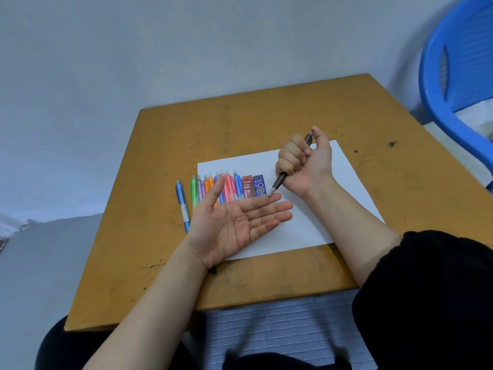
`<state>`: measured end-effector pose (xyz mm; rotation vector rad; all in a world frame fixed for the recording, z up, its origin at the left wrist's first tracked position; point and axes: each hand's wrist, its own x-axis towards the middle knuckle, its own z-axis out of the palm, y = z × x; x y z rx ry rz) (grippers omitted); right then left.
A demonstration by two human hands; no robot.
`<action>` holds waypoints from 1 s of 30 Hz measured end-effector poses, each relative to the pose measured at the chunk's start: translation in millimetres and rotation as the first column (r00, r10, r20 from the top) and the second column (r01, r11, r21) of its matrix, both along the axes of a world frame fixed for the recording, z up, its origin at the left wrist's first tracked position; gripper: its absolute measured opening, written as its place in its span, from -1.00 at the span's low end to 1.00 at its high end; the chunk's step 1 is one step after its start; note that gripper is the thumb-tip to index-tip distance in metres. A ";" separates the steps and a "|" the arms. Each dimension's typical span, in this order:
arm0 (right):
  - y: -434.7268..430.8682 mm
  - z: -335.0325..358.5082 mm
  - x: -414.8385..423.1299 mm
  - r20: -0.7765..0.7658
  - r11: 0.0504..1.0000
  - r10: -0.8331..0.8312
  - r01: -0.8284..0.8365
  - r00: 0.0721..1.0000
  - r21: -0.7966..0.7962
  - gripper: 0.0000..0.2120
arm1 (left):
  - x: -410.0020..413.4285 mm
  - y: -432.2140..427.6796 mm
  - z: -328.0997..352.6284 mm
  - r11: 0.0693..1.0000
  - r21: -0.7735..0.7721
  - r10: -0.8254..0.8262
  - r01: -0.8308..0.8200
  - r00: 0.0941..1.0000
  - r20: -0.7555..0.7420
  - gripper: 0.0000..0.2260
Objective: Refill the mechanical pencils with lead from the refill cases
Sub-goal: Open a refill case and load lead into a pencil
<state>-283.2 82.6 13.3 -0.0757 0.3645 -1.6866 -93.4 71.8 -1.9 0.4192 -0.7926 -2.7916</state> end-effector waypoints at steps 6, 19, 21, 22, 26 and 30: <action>0.3 -0.4 0.3 0.012 1.000 -0.004 0.004 1.000 -0.012 -0.53 | -0.1 0.4 0.4 1.000 0.000 0.002 -0.002 1.000 -0.006 -0.21; 1.0 -1.2 -0.4 0.040 1.000 0.020 -0.020 0.999 -0.023 -0.51 | -0.1 -0.2 -1.5 1.000 -0.005 -0.005 0.005 1.000 -0.017 -0.22; 1.1 -0.6 -0.6 0.036 1.000 0.023 -0.022 0.999 -0.017 -0.47 | -0.2 -0.9 -2.4 1.000 -0.007 -0.006 0.006 1.000 -0.022 -0.22; 1.1 -0.2 -0.6 0.032 1.000 0.021 -0.021 0.999 -0.011 -0.44 | -0.2 -1.2 -2.8 1.000 -0.008 -0.008 0.008 1.000 -0.027 -0.22; -0.6 0.8 -1.0 0.006 0.998 0.056 -0.055 0.998 -0.031 -0.38 | -0.1 -1.7 -4.4 1.000 -0.009 -0.006 0.006 1.000 -0.025 -0.23; -2.8 0.9 0.2 -0.054 0.993 0.096 -0.100 0.994 -0.062 -0.40 | 0.5 -1.1 -4.6 1.000 -0.008 -0.006 0.005 1.000 -0.024 -0.23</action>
